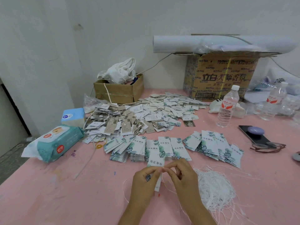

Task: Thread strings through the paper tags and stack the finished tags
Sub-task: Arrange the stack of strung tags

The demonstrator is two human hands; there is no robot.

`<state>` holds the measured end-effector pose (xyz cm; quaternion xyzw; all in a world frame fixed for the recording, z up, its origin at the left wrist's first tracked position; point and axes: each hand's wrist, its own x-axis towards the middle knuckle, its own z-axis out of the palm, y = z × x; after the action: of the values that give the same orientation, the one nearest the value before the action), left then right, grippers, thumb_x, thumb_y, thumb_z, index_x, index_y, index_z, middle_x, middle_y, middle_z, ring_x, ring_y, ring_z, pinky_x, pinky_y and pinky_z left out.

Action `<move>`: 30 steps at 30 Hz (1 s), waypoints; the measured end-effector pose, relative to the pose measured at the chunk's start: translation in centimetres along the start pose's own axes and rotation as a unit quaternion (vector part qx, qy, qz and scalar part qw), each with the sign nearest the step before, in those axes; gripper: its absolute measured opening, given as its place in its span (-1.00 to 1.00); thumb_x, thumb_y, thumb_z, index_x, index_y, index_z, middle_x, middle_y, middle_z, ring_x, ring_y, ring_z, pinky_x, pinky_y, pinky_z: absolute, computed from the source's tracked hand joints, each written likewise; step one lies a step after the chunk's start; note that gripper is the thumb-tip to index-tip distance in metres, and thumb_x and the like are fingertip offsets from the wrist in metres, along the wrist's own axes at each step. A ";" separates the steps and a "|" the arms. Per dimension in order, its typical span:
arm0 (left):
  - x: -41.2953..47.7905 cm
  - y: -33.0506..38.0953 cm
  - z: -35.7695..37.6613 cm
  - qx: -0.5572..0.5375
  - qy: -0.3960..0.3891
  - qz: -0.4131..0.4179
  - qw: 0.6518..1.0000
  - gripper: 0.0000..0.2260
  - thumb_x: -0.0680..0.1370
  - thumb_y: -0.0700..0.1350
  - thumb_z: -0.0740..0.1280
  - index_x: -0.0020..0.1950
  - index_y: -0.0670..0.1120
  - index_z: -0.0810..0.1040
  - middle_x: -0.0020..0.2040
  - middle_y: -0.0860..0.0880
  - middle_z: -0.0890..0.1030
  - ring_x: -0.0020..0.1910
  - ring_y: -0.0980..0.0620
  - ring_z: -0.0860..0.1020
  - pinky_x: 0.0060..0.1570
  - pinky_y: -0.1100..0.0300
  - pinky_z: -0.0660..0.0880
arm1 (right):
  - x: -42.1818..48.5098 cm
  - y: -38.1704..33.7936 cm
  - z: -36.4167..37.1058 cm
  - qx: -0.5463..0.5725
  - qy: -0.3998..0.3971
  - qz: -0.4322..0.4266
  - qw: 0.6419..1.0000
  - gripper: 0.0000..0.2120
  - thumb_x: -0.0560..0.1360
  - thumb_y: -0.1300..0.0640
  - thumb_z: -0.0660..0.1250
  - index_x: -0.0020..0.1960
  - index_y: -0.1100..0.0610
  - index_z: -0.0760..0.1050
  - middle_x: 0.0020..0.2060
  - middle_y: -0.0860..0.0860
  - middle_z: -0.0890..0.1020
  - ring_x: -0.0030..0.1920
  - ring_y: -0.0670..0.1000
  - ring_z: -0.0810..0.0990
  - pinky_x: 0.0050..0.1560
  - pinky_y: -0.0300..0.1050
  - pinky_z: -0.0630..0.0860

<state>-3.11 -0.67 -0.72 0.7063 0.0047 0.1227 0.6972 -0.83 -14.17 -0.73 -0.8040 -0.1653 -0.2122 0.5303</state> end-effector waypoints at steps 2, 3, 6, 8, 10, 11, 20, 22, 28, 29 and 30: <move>-0.2 -0.1 0.0 -0.012 -0.030 -0.012 0.999 -0.78 0.56 -0.18 0.36 -0.11 0.11 0.72 -0.12 0.00 0.71 -0.40 0.03 0.59 -0.45 0.16 0.52 | 0.1 -0.1 -0.1 -0.012 0.049 -0.001 0.999 -0.77 0.48 0.16 0.40 -0.14 -0.19 0.51 -0.15 -0.18 0.50 -0.28 -0.11 0.47 -0.29 -0.44 0.32; -0.4 -0.1 0.1 -0.013 -0.048 -0.017 0.999 -0.77 0.58 -0.19 0.35 -0.06 0.12 0.72 -0.09 -0.02 0.71 -0.42 0.05 0.58 -0.46 0.17 0.51 | 0.2 -0.1 -0.3 -0.025 0.075 -0.006 0.997 -0.76 0.49 0.16 0.38 -0.12 -0.20 0.48 -0.12 -0.19 0.51 -0.29 -0.12 0.48 -0.29 -0.45 0.32; -0.8 -0.1 0.2 -0.012 -0.092 -0.017 0.996 -0.67 0.60 -0.19 0.31 0.18 0.25 0.60 -0.03 0.03 0.70 -0.40 0.04 0.59 -0.45 0.22 0.49 | 0.3 0.1 -0.7 -0.028 0.101 0.014 0.994 -0.79 0.54 0.13 0.32 -0.05 -0.21 0.46 -0.11 -0.22 0.59 -0.46 -0.12 0.41 -0.38 -0.44 0.29; -0.7 0.0 0.1 0.002 -0.087 -0.012 0.996 -0.52 0.59 -0.19 0.32 0.34 0.36 0.42 0.08 0.16 0.64 -0.38 0.04 0.60 -0.46 0.23 0.49 | 0.3 0.2 -0.6 -0.020 0.065 0.035 0.997 -0.78 0.56 0.12 0.30 -0.05 -0.23 0.45 -0.13 -0.30 0.63 -0.52 -0.12 0.39 -0.43 -0.41 0.28; -0.6 -0.1 0.0 0.017 -0.068 -0.013 0.997 -0.42 0.58 -0.18 0.33 0.40 0.41 0.30 0.16 0.23 0.55 -0.35 0.06 0.62 -0.47 0.21 0.51 | 0.1 0.1 -0.4 -0.034 0.037 0.029 0.998 -0.79 0.57 0.13 0.30 -0.05 -0.22 0.47 -0.22 -0.39 0.60 -0.51 -0.16 0.42 -0.45 -0.43 0.29; -0.6 -0.1 0.0 0.014 -0.065 -0.014 0.998 -0.43 0.58 -0.18 0.34 0.41 0.39 0.30 0.17 0.22 0.56 -0.31 0.08 0.63 -0.46 0.20 0.53 | 0.0 0.0 -0.3 -0.040 0.032 0.024 0.998 -0.80 0.56 0.14 0.31 -0.05 -0.20 0.49 -0.32 -0.41 0.56 -0.50 -0.19 0.43 -0.45 -0.44 0.28; -0.8 -0.2 0.0 -0.004 -0.075 0.010 0.997 -0.63 0.61 -0.19 0.28 0.23 0.29 0.51 0.06 0.08 0.66 -0.13 -0.05 0.70 -0.41 0.06 0.52 | -0.2 -0.4 -0.5 -0.003 0.029 0.016 0.999 -0.79 0.50 0.22 0.38 -0.07 -0.11 0.54 -0.16 -0.34 0.60 -0.39 -0.26 0.47 -0.36 -0.48 0.30; -0.8 -0.1 0.1 -0.020 -0.068 0.012 0.997 -0.66 0.58 -0.13 0.32 0.20 0.31 0.52 0.07 0.06 0.65 -0.10 -0.08 0.69 -0.43 0.07 0.52 | -0.2 -0.3 -0.4 -0.017 0.014 0.004 1.000 -0.82 0.50 0.18 0.39 -0.09 -0.11 0.52 0.00 -0.27 0.60 -0.40 -0.23 0.44 -0.33 -0.45 0.30; -0.5 -0.2 0.0 -0.041 -0.036 -0.020 0.998 -0.62 0.60 -0.19 0.32 0.21 0.31 0.47 -0.08 0.12 0.68 -0.27 0.01 0.66 -0.46 0.04 0.53 | -0.5 0.1 -0.2 -0.042 0.039 -0.005 0.998 -0.92 0.53 0.06 0.35 -0.05 -0.13 0.50 0.09 -0.36 0.58 -0.47 -0.25 0.41 -0.37 -0.48 0.30; -0.5 -0.2 0.0 -0.042 -0.035 -0.021 0.998 -0.63 0.60 -0.20 0.31 0.24 0.26 0.46 -0.09 0.12 0.68 -0.28 0.02 0.67 -0.47 0.05 0.53 | -0.5 0.2 -0.1 -0.042 0.040 0.000 0.998 -0.94 0.53 0.01 0.33 -0.04 -0.15 0.48 0.09 -0.40 0.57 -0.52 -0.18 0.37 -0.40 -0.47 0.29; -0.5 -0.1 0.0 -0.043 -0.033 -0.023 0.998 -0.64 0.60 -0.20 0.31 0.26 0.23 0.44 -0.09 0.14 0.68 -0.27 0.03 0.68 -0.47 0.06 0.54 | -0.6 0.3 -0.1 -0.044 0.039 -0.002 0.998 -0.94 0.52 -0.01 0.32 -0.04 -0.18 0.48 0.09 -0.42 0.56 -0.54 -0.14 0.33 -0.43 -0.46 0.28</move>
<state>-3.61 -0.77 -0.90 0.6794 -0.0077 0.0830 0.7290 -1.21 -14.43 -1.22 -0.8174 -0.1365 -0.2520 0.4998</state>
